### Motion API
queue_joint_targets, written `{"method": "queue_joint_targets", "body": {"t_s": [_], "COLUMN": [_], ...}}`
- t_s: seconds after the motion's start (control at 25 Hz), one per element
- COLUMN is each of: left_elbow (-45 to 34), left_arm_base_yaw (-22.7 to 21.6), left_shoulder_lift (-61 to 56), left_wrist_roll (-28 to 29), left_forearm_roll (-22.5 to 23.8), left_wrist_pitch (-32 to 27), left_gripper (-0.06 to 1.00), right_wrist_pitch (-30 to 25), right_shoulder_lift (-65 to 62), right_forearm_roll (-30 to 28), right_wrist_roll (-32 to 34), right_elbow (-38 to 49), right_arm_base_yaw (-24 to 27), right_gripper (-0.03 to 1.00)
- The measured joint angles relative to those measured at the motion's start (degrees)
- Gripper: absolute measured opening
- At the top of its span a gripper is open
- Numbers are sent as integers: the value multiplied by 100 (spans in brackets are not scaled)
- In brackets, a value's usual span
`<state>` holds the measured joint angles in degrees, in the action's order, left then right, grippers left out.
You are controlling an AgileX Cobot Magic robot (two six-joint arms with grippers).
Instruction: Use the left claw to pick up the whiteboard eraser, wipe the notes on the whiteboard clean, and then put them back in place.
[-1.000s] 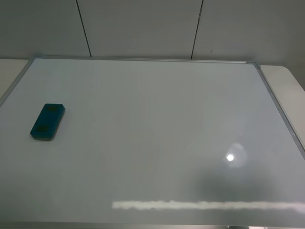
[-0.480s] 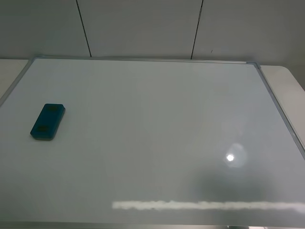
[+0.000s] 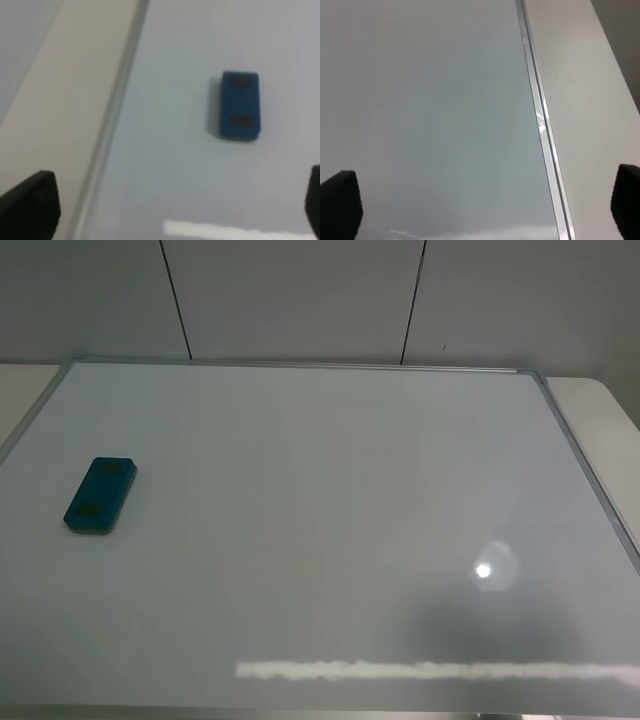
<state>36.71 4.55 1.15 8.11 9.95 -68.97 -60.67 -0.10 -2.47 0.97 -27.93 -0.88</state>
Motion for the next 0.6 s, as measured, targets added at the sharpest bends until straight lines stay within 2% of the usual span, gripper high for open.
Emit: {"method": "queue_joint_targets", "body": {"t_s": [0.16, 0.32, 0.6], "left_elbow": [-349, -634, -761], "left_arm_base_yaw": [0, -125, -424], "left_shoulder_lift": [-141, -141, -141], "left_wrist_roll": [-44, -495, -747], "left_forearm_roll": [-410, -691, -811], "left_wrist_pitch": [320, 611, 813], "left_gripper": [99, 99, 99], "right_wrist_pitch": [0, 0, 0], "right_shoulder_lift": [0, 0, 0], "right_forearm_roll": [0, 0, 0], "right_wrist_roll": [0, 0, 0], "right_elbow": [0, 0, 0], "right_arm_base_yaw": [0, 0, 0], "right_gripper": [99, 99, 99]}}
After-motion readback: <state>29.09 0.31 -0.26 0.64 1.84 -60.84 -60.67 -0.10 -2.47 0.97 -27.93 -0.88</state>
